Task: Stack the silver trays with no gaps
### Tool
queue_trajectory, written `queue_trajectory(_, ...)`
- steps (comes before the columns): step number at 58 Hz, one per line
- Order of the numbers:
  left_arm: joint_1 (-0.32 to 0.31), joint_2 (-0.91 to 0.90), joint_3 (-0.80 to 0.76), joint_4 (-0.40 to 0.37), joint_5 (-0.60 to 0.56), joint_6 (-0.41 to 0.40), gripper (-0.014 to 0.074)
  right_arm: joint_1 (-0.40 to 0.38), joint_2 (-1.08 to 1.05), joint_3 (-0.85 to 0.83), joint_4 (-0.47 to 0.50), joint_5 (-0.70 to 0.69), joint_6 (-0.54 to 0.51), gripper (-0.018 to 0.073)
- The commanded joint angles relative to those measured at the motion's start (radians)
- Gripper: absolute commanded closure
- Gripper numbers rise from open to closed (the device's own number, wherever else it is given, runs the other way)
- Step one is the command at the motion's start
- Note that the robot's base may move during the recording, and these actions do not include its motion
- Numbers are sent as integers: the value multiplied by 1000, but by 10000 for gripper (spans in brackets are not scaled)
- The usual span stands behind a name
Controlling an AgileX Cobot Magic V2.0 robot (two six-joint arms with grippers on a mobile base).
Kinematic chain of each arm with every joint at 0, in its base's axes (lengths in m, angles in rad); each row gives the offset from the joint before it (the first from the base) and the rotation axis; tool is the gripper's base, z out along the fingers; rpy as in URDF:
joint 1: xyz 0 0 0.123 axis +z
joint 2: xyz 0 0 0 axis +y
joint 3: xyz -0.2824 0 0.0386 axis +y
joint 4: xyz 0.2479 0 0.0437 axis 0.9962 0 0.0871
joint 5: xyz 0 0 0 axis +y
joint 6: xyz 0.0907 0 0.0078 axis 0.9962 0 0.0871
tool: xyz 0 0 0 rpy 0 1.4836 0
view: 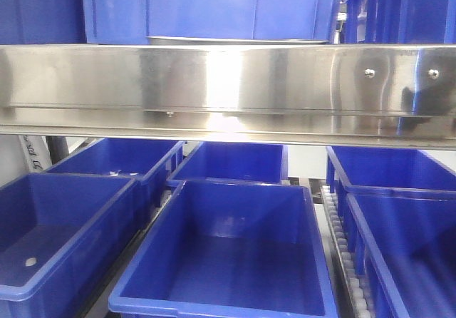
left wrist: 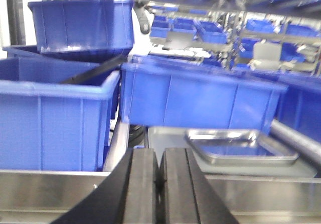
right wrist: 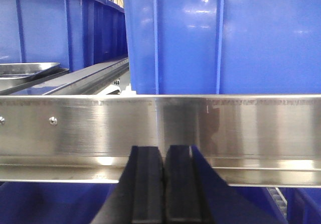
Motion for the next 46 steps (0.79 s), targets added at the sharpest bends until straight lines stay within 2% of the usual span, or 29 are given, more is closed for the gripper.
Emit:
queue_trajectory(1, 71, -4, 93, -111, -142, 85, 613, -1, -6, 0, -5, -24, -1, 637)
queue_trajectory(5, 137, -4, 195, -212, -263, 146, 613, -1, -6, 0, -5, -24, -1, 637)
queue_trajectory(9, 182, -4, 294, -267, -381, 162, 613, -1, -6, 0, -5, -24, -1, 637)
queue_trajectory(18, 206, -33, 511, -276, -667, 189, 613, -1, -6, 0, -5, -24, -1, 637)
queue_trajectory(20, 206, -53, 548, -274, -694, 192, 613, -1, -6, 0, -5, -24, -1, 637)
queue_trajectory(30, 206, -147, 712, -274, -702, 194, 613, -1, -6, 0, -5, -24, -1, 637)
queue_trajectory(33, 208, -169, 712, -274, -702, 194, 613, -1, -6, 0, -5, -24, -1, 637)
queue_trajectory(37, 206, -169, 712, -274, -590, 194, 613, -1, -6, 0, -5, -24, -1, 637)
queue_trajectory(46, 268, -169, 712, -277, -594, 194, 613, -1, -6, 0, -5, -24, -1, 637)
